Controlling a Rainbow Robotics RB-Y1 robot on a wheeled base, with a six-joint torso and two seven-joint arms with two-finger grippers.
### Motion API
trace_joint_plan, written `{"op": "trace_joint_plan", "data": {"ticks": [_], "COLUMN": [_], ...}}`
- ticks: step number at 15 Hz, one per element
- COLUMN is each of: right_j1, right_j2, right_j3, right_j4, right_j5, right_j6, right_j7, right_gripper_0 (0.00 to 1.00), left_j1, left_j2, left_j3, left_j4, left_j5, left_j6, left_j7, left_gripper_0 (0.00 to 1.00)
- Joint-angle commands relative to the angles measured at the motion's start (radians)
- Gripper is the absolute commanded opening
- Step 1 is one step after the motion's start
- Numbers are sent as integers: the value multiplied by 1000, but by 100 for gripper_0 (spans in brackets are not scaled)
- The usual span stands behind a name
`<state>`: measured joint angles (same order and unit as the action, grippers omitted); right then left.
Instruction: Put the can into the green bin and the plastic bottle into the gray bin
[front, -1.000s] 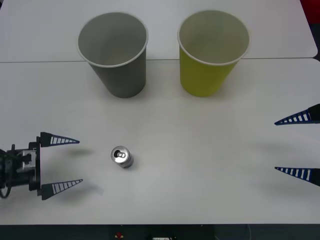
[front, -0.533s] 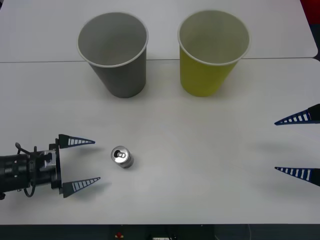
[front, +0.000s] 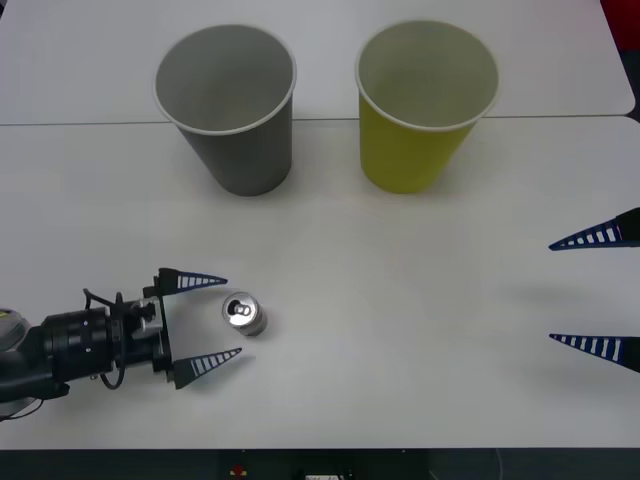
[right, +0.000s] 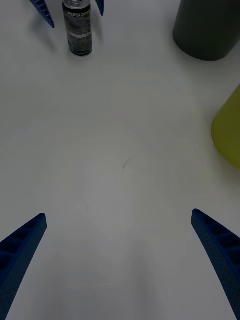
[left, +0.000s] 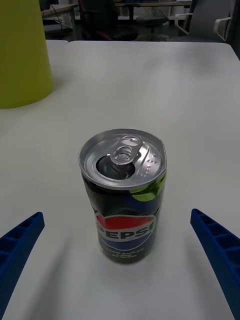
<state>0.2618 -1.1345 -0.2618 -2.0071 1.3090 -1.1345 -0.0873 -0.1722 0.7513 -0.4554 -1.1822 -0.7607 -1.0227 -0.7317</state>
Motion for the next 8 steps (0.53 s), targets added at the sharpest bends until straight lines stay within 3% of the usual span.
{"op": "trace_joint_plan", "data": {"ticks": [1,8], "right_j1": [0,0], "right_j2": [0,0], "right_j3": [0,0], "right_j4": [0,0], "right_j5": [0,0], "right_j6": [0,0], "right_j7": [0,0], "right_gripper_0": [100,100], "left_j1": [-9,-18], "left_j2": [-33,-75], "left_j3": [-28,-60], "left_j4": [0,0], "left_j5": [0,-2], "left_j6": [27,90], "left_j7": [-5,-15], "left_gripper_0": [100,100]}}
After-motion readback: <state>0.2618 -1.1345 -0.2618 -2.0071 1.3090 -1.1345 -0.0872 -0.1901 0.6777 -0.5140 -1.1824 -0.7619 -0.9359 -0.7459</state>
